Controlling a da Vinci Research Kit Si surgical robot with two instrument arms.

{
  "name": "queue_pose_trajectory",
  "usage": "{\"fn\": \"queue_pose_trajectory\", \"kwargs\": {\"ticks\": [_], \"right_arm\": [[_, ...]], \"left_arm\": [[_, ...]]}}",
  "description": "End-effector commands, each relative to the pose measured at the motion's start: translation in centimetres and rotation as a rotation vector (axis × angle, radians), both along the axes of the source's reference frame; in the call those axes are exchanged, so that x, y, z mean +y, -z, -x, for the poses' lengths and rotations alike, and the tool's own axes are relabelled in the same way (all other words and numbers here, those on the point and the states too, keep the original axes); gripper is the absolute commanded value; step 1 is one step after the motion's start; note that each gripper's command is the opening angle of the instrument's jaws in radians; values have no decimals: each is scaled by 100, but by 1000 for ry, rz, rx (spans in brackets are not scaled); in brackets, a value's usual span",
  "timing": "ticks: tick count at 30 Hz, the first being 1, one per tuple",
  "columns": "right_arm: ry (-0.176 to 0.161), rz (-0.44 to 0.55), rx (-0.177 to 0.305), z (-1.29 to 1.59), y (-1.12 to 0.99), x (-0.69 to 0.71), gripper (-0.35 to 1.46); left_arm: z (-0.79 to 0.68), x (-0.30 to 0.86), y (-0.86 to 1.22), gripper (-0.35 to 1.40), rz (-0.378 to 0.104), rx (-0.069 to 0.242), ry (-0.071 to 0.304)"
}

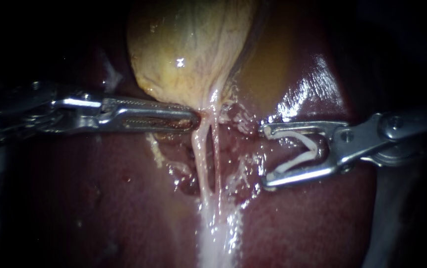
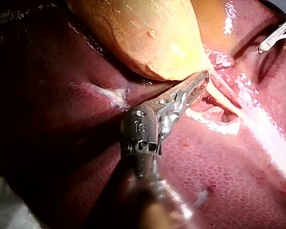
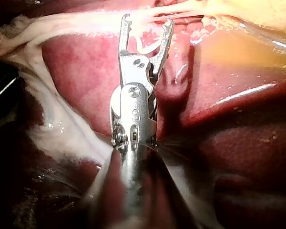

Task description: Clipping first clip left tube

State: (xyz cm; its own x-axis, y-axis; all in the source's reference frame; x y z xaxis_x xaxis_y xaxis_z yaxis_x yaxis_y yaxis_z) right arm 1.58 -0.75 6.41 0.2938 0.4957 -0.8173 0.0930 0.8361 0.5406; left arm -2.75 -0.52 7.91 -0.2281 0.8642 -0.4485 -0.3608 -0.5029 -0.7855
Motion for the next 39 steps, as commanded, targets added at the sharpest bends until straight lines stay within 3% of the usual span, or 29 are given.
{"fn": "queue_pose_trajectory", "kwargs": {"ticks": [1, 7, 12, 21, 28, 39], "right_arm": [[0, 0, 0, 0, 0, 0, 49], [0, 1, 0, 0, -1, -1, 49], [0, 1, 0, 0, -1, -1, 49], [0, 1, 0, 0, -2, -1, 49], [0, 2, 0, 0, -2, -1, 49], [0, 2, 0, -1, -3, -2, 49]], "left_arm": [[0, 0, 0, -35, 0, 0, 1], [-1, -1, 1, -35, 0, 0, 0], [-9, 1, 15, -35, -5, -3, -1], [-34, 7, 69, -35, -16, -5, 19], [-40, 10, 103, -35, -7, -19, 32], [-44, 10, 112, -35, -2, -24, 34]]}}
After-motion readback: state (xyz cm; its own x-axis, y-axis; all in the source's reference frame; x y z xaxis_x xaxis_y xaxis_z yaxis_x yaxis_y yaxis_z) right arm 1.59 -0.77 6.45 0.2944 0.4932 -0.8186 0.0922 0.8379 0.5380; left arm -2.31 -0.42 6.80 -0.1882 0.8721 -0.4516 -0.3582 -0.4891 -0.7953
